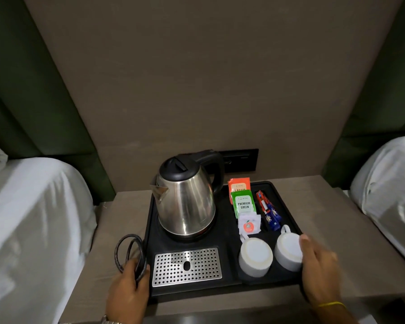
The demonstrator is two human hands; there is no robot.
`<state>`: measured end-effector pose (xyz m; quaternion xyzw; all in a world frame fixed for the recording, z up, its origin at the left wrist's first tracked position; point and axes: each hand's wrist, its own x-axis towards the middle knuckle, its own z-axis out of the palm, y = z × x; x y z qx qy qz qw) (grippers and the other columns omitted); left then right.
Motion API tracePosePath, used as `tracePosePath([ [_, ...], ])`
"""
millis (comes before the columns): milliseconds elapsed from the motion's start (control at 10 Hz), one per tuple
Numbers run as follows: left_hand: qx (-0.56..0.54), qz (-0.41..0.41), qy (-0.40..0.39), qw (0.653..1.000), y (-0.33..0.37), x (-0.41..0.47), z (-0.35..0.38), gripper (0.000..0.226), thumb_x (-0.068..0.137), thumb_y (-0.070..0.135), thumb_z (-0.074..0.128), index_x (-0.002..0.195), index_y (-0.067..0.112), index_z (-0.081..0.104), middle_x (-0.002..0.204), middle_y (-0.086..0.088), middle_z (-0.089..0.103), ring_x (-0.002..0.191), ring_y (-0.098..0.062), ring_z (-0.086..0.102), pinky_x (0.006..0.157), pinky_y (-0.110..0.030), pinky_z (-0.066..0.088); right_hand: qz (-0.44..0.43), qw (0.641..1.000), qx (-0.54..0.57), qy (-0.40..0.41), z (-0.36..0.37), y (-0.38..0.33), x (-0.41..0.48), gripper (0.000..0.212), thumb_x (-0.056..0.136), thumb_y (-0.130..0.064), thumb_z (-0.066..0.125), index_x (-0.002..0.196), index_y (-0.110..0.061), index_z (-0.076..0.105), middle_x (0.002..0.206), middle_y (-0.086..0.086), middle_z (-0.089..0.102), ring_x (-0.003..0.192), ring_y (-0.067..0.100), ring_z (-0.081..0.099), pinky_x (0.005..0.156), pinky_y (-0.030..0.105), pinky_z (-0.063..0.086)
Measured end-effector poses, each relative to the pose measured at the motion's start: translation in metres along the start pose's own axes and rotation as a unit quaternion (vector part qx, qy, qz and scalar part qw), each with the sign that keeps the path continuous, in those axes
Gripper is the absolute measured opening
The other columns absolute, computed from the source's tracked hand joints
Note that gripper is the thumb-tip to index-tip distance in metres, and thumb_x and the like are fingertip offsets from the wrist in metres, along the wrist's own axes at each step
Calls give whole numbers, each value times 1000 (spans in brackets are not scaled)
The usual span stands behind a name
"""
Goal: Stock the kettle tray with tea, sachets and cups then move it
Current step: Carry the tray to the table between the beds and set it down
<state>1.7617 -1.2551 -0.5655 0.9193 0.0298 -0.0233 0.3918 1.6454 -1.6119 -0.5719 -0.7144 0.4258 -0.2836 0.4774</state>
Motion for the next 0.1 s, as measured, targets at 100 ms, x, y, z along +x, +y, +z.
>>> tracePosePath([
  [100,113,-26,-28,993,9,-2,-9,61,95,50,64,149,29,48,143,-18,58,133,-39,52,110,-47,44,18,999,-4,-44,-8,-11,2,52,104,-43,45,135,-5,64,134,23,64,124,39,57,109,50,39],
])
